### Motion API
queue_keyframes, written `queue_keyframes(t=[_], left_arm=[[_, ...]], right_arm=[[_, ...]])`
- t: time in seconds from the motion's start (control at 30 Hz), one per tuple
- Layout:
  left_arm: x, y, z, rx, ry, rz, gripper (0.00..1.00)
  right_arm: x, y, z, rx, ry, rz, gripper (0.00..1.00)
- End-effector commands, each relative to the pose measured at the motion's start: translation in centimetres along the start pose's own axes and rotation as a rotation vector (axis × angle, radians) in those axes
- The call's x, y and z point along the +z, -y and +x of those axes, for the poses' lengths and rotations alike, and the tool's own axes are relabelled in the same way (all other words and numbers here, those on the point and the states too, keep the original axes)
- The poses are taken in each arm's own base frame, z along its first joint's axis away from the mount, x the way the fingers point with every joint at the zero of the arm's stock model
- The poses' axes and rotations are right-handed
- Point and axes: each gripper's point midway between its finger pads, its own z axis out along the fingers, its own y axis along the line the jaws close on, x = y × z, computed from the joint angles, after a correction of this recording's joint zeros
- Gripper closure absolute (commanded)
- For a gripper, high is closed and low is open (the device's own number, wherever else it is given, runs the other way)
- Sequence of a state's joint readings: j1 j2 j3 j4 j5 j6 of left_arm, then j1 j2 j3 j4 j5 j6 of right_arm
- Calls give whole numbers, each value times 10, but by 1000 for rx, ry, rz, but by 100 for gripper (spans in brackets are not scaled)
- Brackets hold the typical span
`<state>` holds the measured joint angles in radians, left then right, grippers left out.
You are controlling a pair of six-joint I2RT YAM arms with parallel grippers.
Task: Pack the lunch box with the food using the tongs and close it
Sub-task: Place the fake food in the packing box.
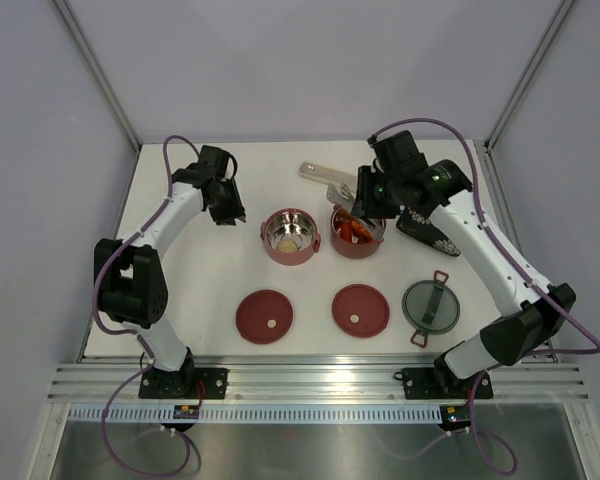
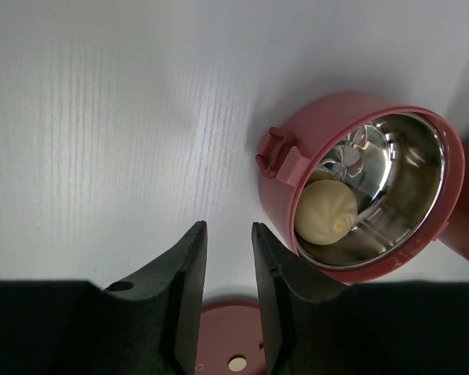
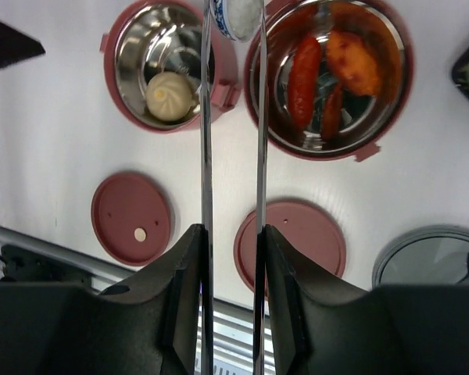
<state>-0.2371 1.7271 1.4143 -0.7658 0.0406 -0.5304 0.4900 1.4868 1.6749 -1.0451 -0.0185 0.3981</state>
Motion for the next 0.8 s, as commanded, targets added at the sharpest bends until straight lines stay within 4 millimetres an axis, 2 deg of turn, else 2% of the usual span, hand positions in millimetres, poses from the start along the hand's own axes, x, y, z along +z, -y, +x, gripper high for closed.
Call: queue_keyframes(t=[0.0,0.07,0.23,0.33,0.5,0.6,0.73,0.77], left_arm=[[-24,3,-22,-28,96,20,67],[-26,1,-24,-34,102,18,67],[-30,-3,-27,-37,115,16,67],[-30,-2,-27,-33,112,21,67],[-27,-4,-25,-32,107,17,67],[-25,-4,-24,-29,102,16,67],[-24,-5,-22,-24,97,15,67],[-24,-6,-22,-24,95,13,67]], right_arm=[[2,-40,-1,-57,10,-79,94],[10,-59,8,-98,-21,-107,94],[28,-89,24,-172,-79,-152,94],[40,-99,35,-195,-113,-163,93],[64,-104,50,-214,-164,-147,91],[72,-102,55,-225,-182,-116,85],[76,-100,54,-232,-179,-100,67],[77,-100,54,-231,-181,-99,59]])
